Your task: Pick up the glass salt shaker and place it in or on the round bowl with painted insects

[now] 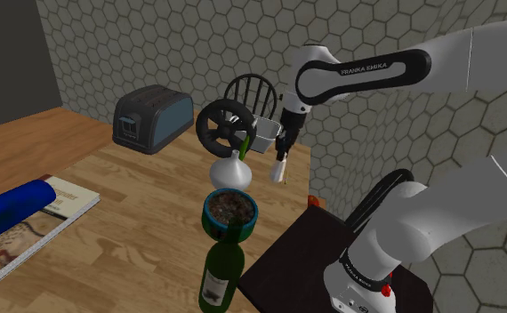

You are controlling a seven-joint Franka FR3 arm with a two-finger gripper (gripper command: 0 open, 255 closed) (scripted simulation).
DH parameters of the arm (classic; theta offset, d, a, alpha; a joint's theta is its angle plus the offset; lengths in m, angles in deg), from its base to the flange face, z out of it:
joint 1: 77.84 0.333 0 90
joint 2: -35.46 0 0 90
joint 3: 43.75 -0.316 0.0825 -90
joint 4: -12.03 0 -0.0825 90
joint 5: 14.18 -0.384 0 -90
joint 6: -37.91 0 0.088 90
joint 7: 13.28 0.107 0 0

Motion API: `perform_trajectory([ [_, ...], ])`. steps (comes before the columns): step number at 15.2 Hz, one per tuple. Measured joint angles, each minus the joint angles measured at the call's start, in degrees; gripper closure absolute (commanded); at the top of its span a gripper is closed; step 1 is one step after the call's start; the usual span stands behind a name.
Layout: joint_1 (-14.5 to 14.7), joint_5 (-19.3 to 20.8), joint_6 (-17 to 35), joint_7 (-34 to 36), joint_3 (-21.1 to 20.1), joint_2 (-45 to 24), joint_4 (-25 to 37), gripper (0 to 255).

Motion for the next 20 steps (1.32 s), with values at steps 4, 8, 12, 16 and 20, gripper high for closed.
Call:
perform_trajectory([
  [4,2.91,-2.58,-1.07,5.27,-3.98,-2.37,3.52,255],
  [8,5.5,-4.68,-1.67,10.4,-7.71,-5.41,7.33,255],
  [12,7.38,-5.92,-2.13,14.53,-10.56,-8.65,11.28,255],
  [16,7.7,-6.14,0.75,15.12,-11.08,-10.39,10.12,255],
  [20,7.79,-6.25,3.84,15.16,-11.26,-11.53,8.18,255],
])
